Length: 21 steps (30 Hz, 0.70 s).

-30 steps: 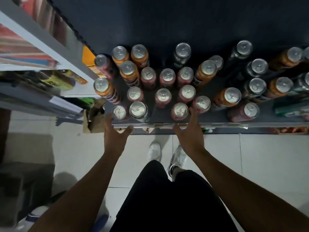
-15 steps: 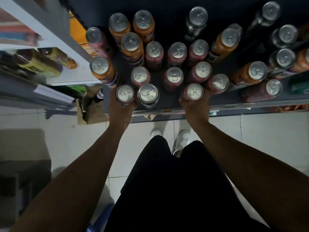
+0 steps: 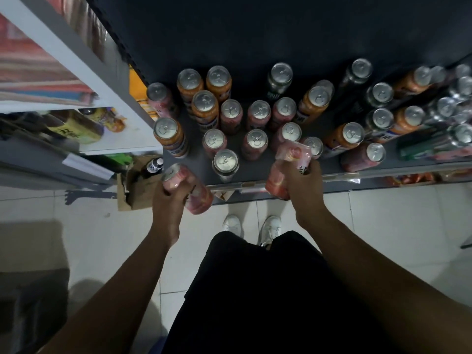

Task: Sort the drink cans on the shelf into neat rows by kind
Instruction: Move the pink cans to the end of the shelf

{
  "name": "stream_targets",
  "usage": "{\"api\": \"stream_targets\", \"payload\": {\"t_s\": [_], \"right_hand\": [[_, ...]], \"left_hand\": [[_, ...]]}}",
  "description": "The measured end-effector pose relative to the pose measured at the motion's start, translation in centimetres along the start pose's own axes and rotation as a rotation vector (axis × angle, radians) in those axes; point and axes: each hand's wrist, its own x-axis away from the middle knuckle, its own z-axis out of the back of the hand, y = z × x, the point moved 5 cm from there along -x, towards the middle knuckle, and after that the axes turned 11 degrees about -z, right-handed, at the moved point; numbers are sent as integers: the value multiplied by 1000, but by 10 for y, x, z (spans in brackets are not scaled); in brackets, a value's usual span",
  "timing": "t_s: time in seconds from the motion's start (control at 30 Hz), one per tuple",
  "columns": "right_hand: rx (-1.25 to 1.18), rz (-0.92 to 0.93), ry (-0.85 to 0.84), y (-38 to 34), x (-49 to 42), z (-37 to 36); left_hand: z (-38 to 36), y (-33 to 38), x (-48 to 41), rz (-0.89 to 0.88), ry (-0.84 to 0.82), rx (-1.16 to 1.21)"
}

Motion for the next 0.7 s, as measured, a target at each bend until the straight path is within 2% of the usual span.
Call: {"api": "stream_targets", "payload": {"t_s": [0.13, 0.2, 0.4, 0.7], "right_hand": [[-107, -64, -80, -17, 27, 2], [-121, -75, -130, -24, 36, 5], [-120, 0, -155, -47, 63, 25], [-271, 35, -127, -65, 96, 85]], "left_hand": [[-10, 24, 24, 128, -30, 161], [-20, 37, 30, 118, -79, 197], [-70, 93, 51, 185, -252, 369], [-145, 146, 70, 142, -415, 274]]}}
